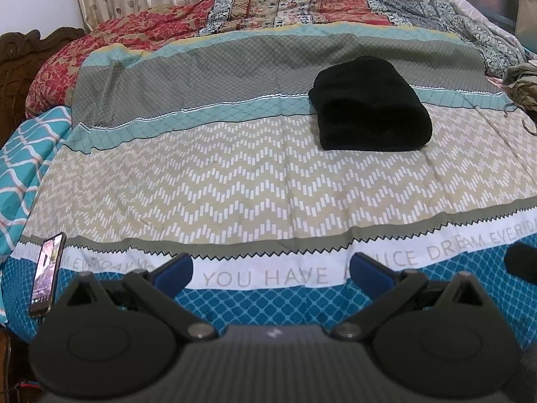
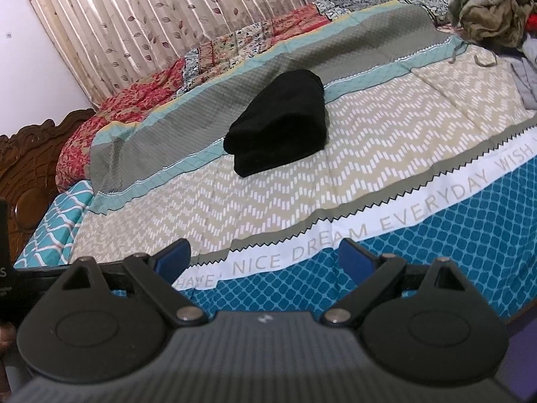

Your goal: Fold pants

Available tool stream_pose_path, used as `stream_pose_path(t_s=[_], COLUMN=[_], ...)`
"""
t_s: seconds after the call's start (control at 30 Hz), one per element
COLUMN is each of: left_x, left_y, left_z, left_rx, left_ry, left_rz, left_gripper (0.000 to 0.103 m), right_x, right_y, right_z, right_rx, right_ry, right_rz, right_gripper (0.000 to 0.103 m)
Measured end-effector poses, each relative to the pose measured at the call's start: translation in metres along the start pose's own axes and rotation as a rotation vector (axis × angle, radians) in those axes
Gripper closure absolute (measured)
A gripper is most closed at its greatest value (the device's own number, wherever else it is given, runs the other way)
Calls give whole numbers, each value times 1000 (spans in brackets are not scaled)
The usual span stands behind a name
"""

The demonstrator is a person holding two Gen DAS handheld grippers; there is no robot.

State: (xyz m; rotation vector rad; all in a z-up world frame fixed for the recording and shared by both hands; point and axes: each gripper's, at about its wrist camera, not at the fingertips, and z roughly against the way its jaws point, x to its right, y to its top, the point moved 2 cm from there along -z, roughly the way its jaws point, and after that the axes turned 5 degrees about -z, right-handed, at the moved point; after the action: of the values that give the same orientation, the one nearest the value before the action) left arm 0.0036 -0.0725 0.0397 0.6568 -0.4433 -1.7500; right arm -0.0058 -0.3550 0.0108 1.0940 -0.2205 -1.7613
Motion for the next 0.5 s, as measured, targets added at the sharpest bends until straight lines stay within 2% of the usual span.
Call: stream_pose_path(t_s=[0.5], left_x=[-3], left_y=[-3], left_z=[-1], left_rx=[-14], left_ry=[-8], left_rz=[17], left_gripper=[0], right_x=[-6], right_y=[-5], right_z=[-2], right_rx=[-7], right_ry=[-10], right_rz=[3], right_gripper=[7])
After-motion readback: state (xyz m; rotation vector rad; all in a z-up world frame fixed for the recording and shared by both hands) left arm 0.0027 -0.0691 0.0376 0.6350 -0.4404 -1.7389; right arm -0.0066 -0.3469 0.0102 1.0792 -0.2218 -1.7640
